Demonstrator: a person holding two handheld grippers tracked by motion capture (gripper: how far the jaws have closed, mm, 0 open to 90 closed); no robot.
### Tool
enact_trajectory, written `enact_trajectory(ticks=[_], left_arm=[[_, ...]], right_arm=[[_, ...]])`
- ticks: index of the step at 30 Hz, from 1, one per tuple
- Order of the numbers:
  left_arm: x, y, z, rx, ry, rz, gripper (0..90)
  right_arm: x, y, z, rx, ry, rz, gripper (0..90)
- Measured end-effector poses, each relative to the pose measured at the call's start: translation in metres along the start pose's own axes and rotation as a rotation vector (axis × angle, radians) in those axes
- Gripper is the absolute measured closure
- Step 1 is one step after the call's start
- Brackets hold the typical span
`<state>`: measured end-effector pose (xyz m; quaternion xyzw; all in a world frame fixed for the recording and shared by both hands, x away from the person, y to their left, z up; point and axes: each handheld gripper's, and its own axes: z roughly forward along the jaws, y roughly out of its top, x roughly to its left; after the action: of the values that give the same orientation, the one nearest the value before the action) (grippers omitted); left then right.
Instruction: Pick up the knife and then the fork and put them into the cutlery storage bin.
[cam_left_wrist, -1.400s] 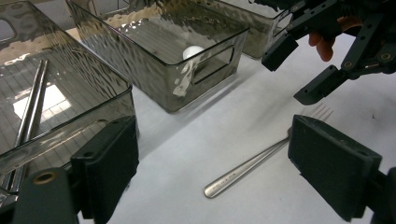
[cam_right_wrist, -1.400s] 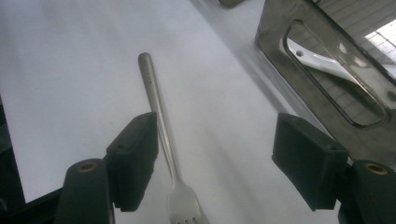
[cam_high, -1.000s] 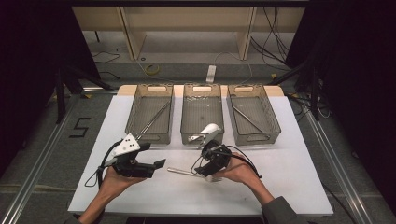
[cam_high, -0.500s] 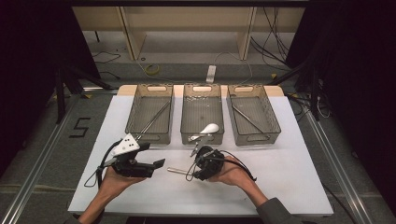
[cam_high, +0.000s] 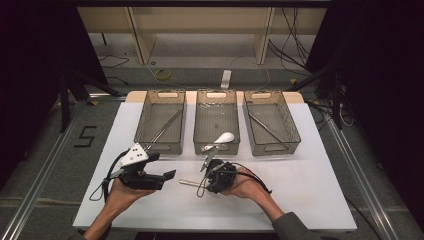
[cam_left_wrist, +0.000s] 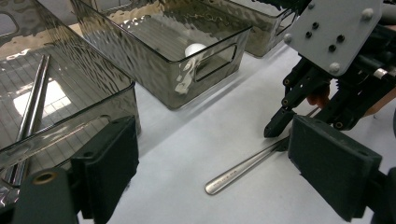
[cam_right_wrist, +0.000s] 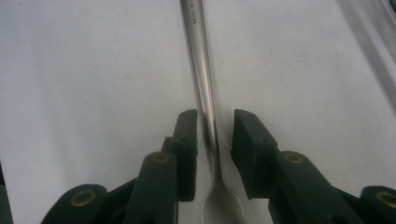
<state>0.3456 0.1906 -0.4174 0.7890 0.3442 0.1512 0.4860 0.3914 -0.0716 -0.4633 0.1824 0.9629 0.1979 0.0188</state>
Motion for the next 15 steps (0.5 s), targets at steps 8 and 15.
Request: enact_trajectory(ticks=[8, 15], left_arm=[[0.0001, -0.0002, 0.0001, 0.004, 0.003, -0.001, 15.7], [0.0003, -0.0002, 0.0, 0.006, 0.004, -0.001, 15.7]], right_arm=[[0.0017, 0.0006, 0.0018, 0.012, -0.017, -0.013, 77.7], [0.0041, 0.0028, 0.0025, 0.033, -0.024, -0.038, 81.8]])
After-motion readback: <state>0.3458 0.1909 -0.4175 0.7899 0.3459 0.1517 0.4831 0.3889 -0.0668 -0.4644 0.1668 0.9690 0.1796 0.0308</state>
